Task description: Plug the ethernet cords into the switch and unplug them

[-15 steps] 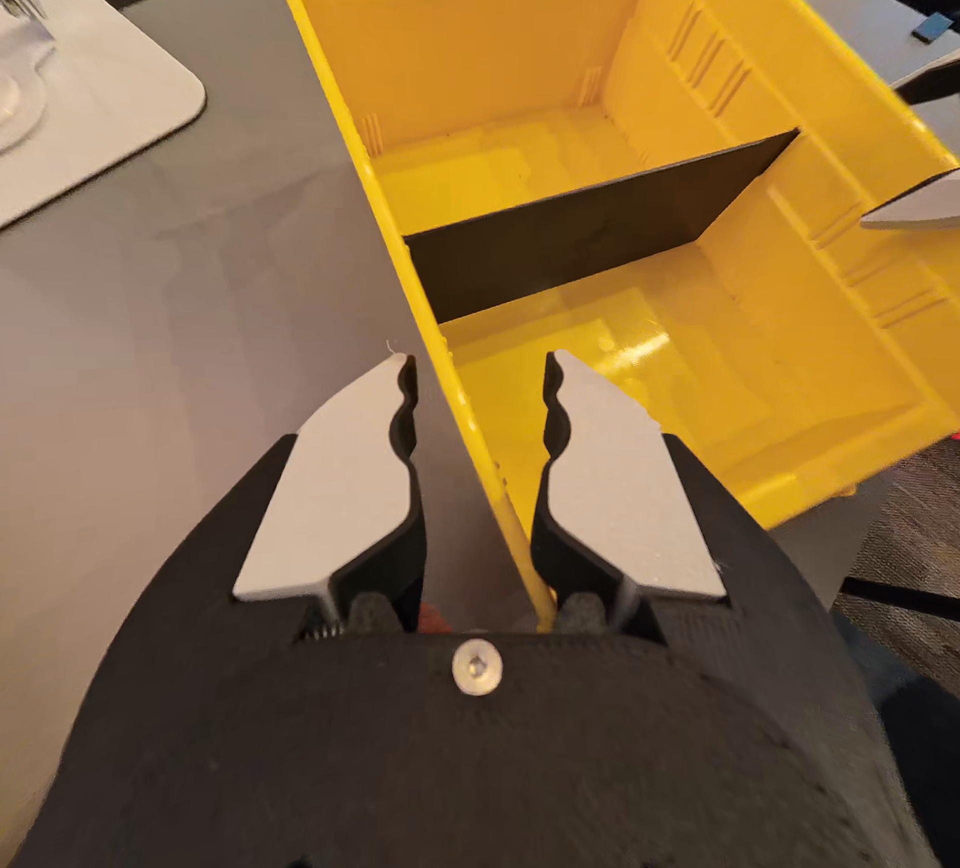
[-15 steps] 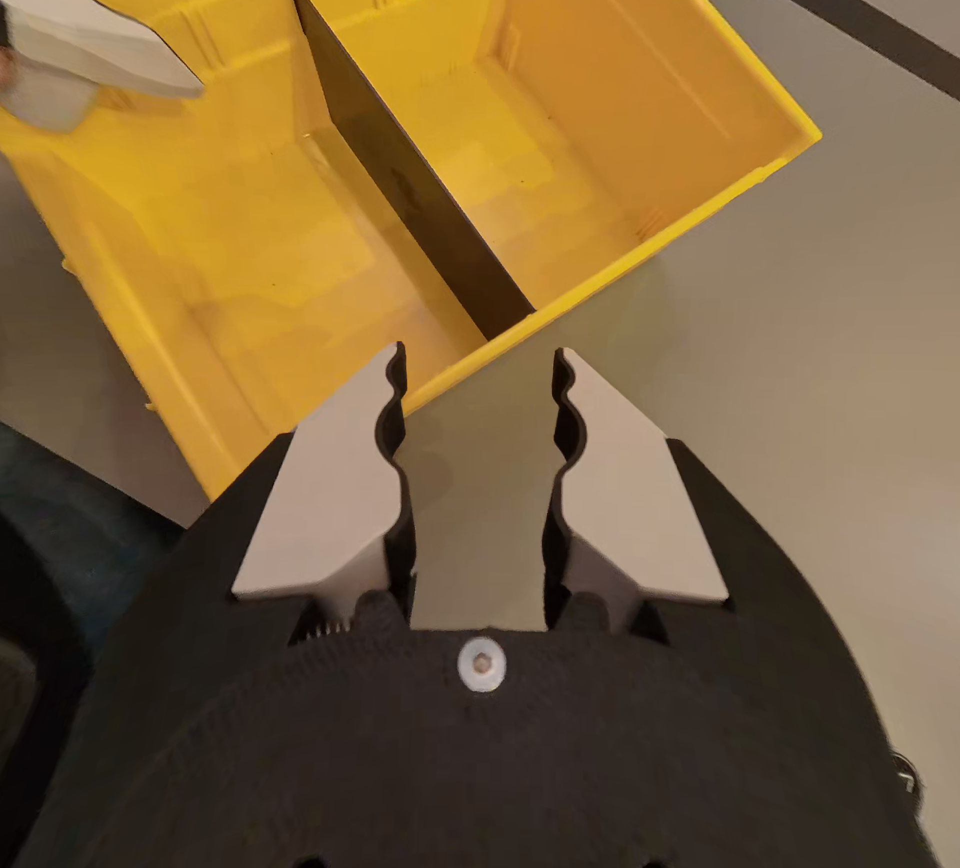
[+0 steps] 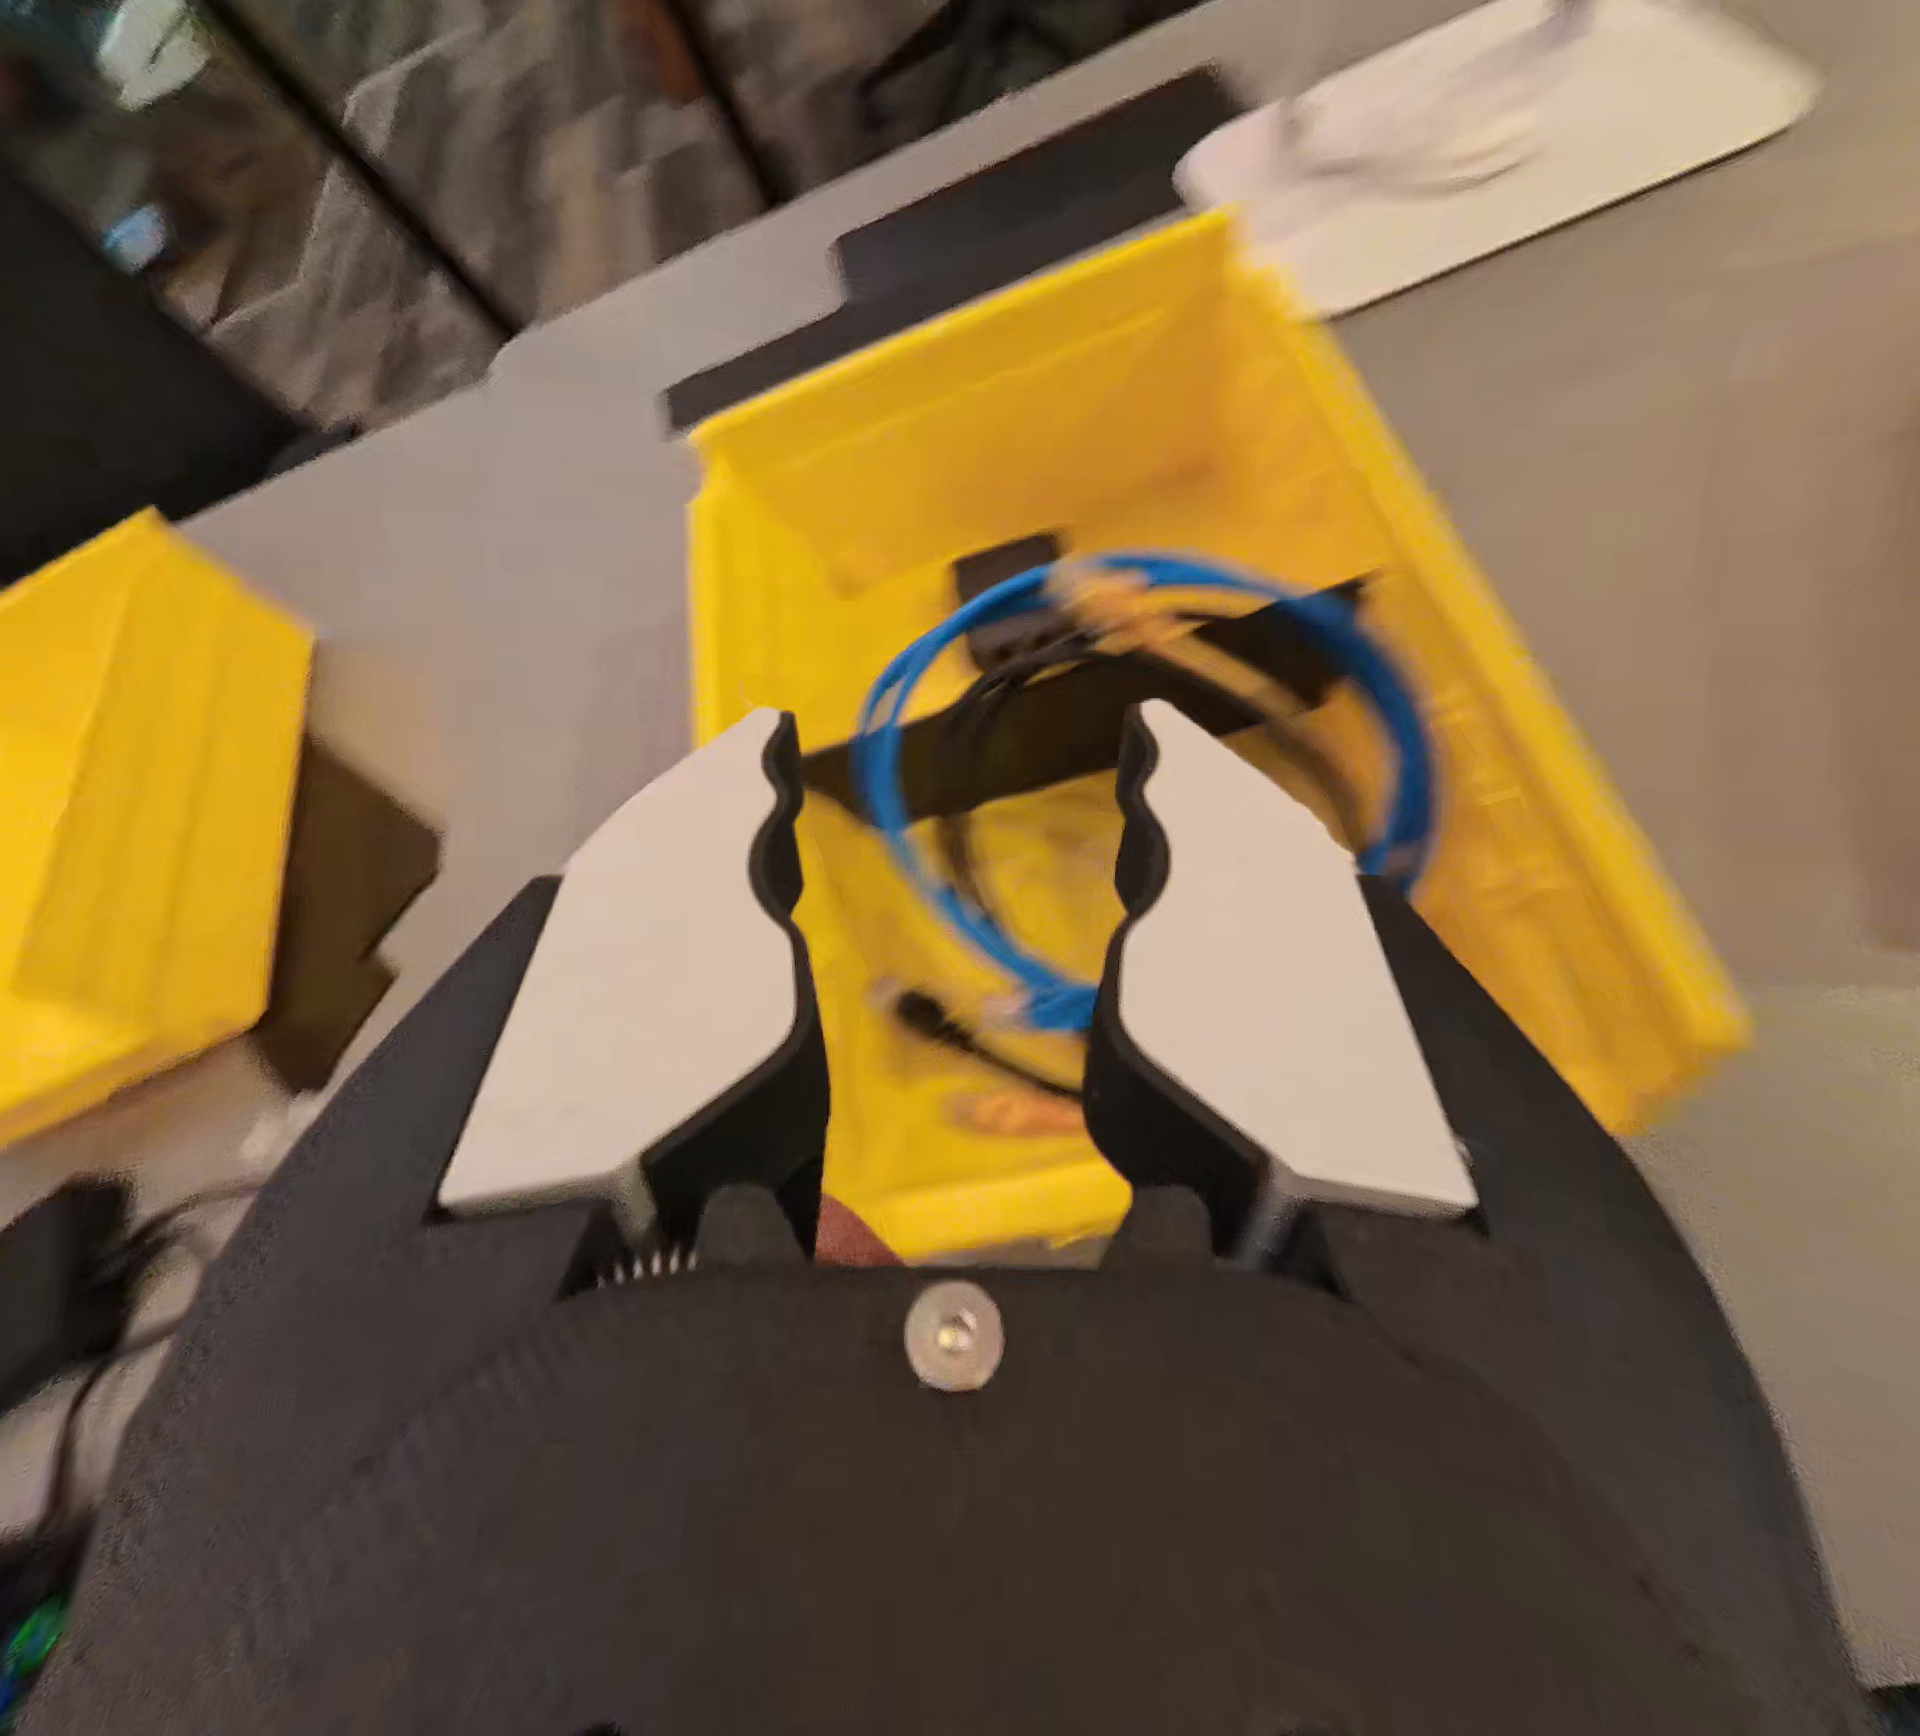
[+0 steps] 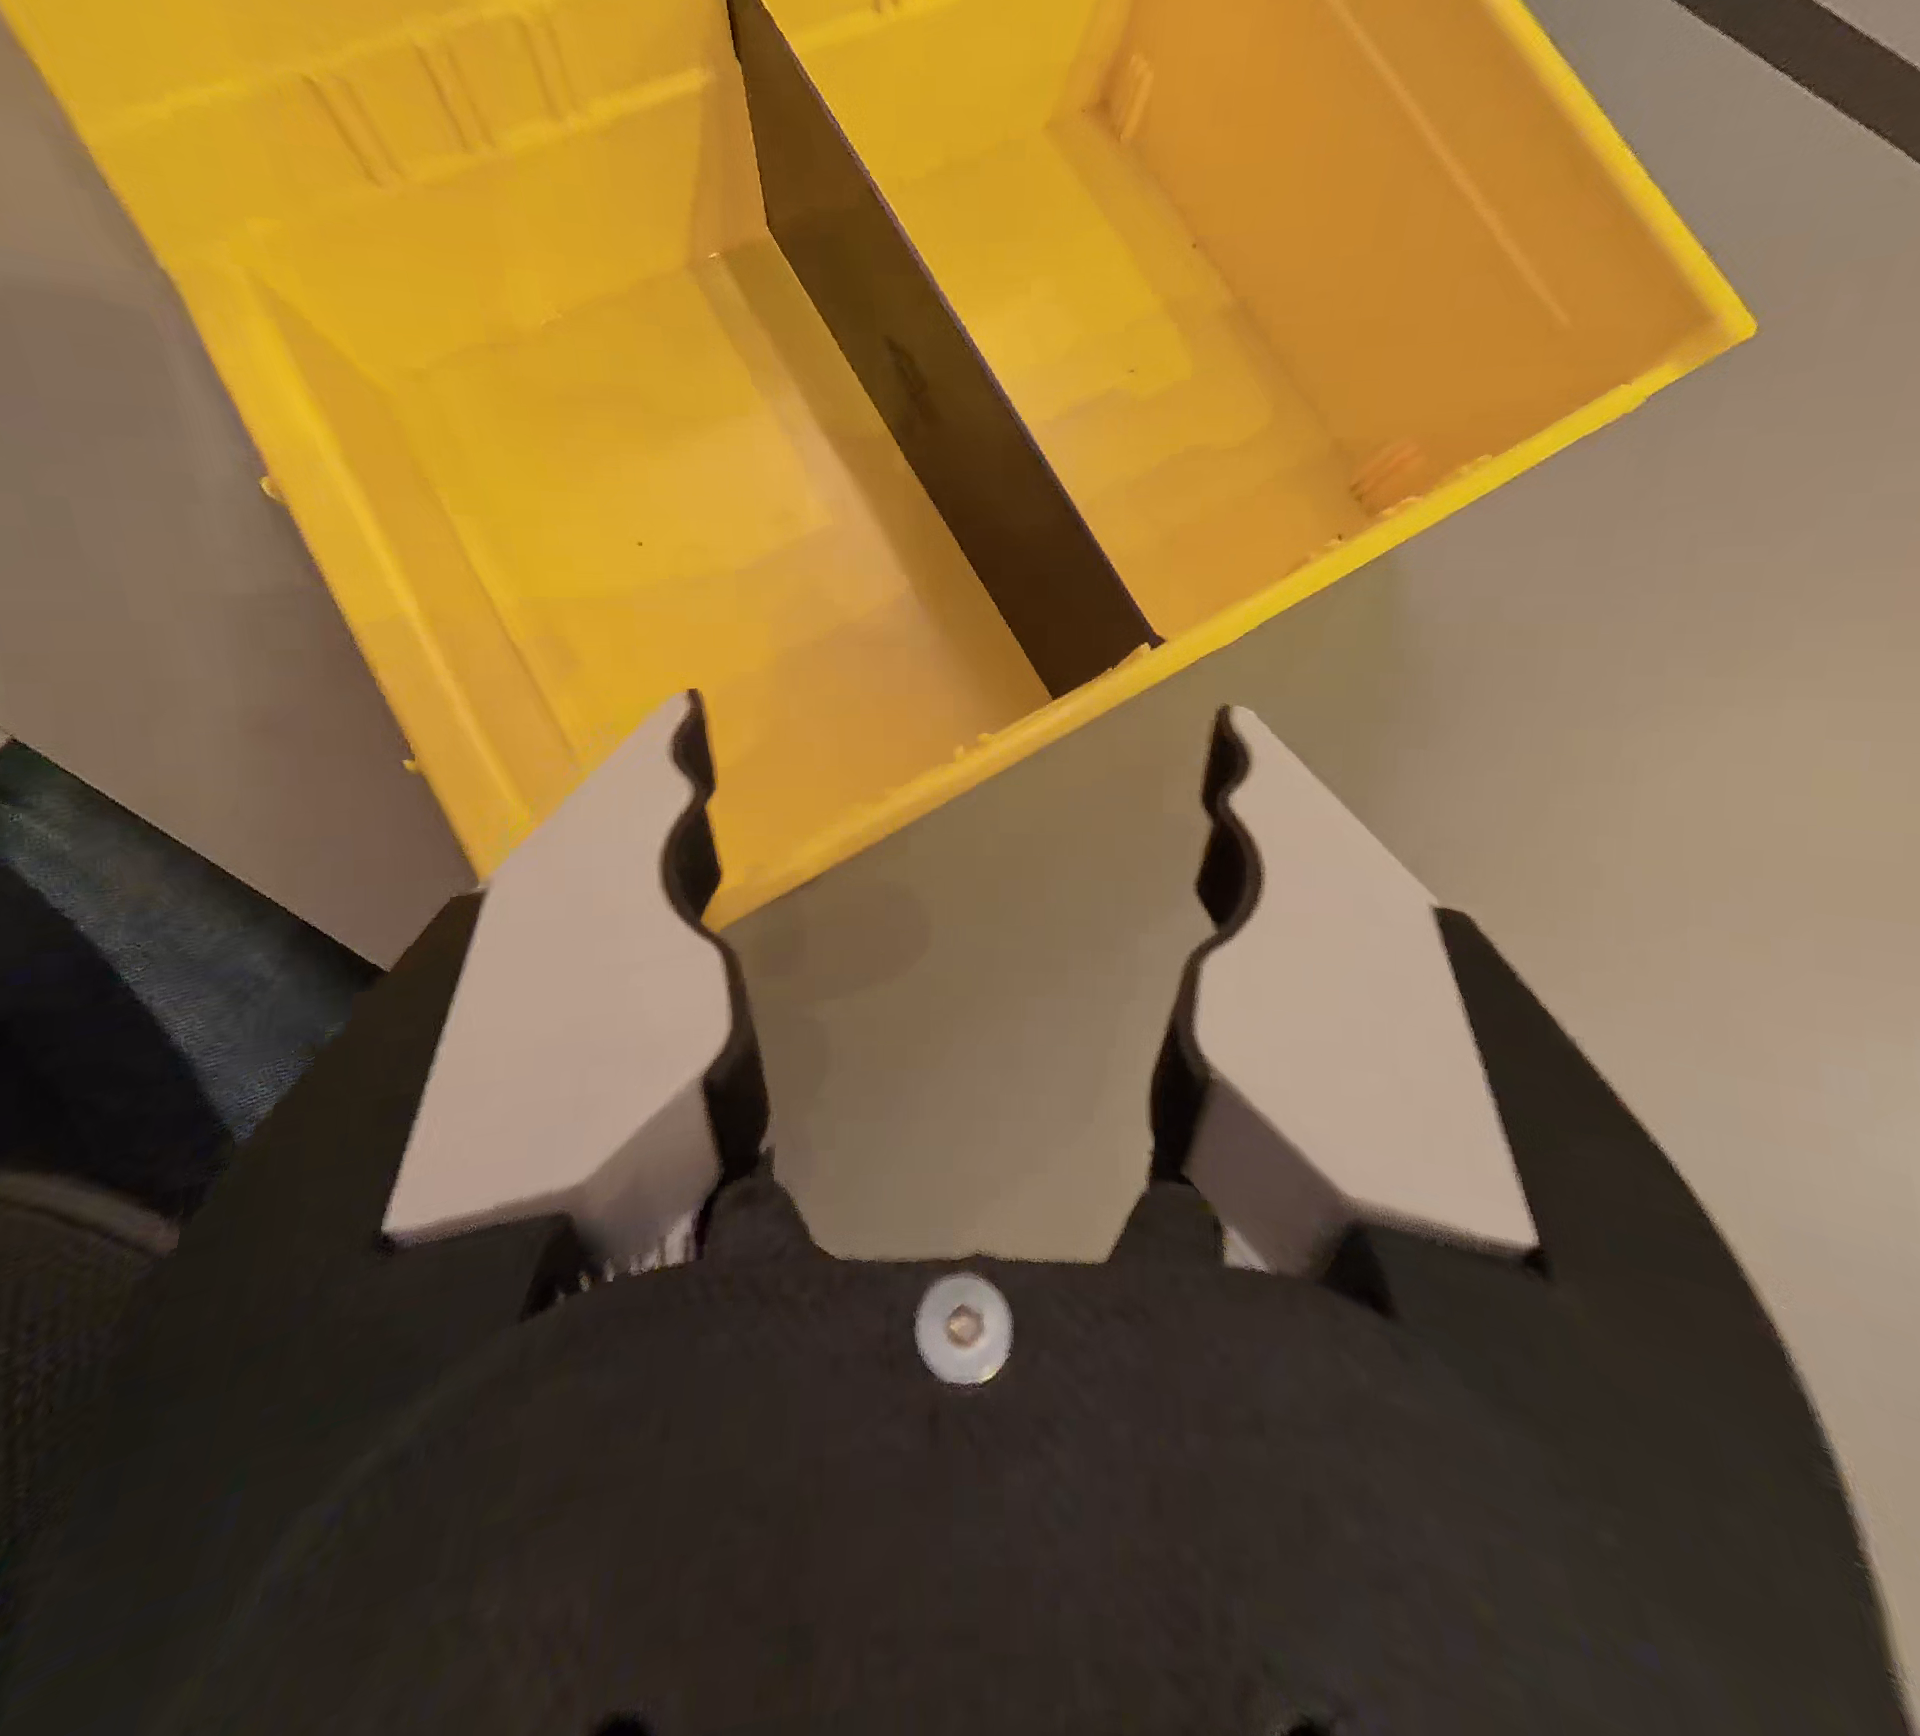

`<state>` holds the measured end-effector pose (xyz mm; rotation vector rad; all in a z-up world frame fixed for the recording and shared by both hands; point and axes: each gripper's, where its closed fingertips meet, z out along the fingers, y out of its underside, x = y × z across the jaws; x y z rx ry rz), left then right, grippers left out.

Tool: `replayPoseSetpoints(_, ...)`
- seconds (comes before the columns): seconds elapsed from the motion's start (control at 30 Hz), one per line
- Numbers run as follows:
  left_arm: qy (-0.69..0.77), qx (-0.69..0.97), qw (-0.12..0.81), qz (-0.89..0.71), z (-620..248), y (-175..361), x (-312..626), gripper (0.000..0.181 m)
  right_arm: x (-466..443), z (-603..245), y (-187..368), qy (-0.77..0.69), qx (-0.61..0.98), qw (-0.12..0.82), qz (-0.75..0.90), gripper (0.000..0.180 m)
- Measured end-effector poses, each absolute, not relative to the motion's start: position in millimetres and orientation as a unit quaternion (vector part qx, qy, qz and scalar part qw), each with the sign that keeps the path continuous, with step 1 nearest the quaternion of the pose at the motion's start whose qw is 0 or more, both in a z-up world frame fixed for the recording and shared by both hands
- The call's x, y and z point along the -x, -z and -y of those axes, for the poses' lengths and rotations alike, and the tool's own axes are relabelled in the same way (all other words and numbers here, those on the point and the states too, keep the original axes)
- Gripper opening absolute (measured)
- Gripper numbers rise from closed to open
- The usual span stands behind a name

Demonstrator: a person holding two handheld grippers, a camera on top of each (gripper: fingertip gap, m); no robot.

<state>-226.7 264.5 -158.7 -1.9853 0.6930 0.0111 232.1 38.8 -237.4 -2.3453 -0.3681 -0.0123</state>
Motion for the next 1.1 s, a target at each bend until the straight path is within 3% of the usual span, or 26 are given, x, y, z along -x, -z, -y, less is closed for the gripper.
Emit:
replayPoseSetpoints(0.1, -0.034, 0.856, 0.452, -0.249, -279, 189, 294, 0.063, -240, -39, 242, 0.032, 0.919, 0.363, 0.148, 0.064)
replayPoseSetpoints(0.27, 0.014, 0.901, 0.364, -0.237, -284, 253, 324, 0.063, -248, -45, 244, 0.034, 0.926, 0.342, 0.156, 0.055)
replayPoseSetpoints(0.37, 0.043, 0.911, 0.34, -0.23, -284, 277, 325, 0.038, -250, -49, 246, 0.024, 0.932, 0.318, 0.173, 0.041)
replayPoseSetpoints(0.43, 0.07, 0.909, 0.34, -0.231, -283, 280, 319, 0.008, -259, -52, 246, 0.038, 0.935, 0.305, 0.18, 0.036)
replayPoseSetpoints(0.7, 0.067, 0.914, 0.341, -0.21, -280, 280, 342, 0.004, -317, -53, 247, 0.067, 0.948, 0.259, 0.174, 0.019)
replayPoseSetpoints(1.1, 0.053, 0.921, 0.341, -0.178, -262, 281, 385, 0.005, -414, -15, 247, 0.084, 0.961, 0.217, 0.146, 0.013)
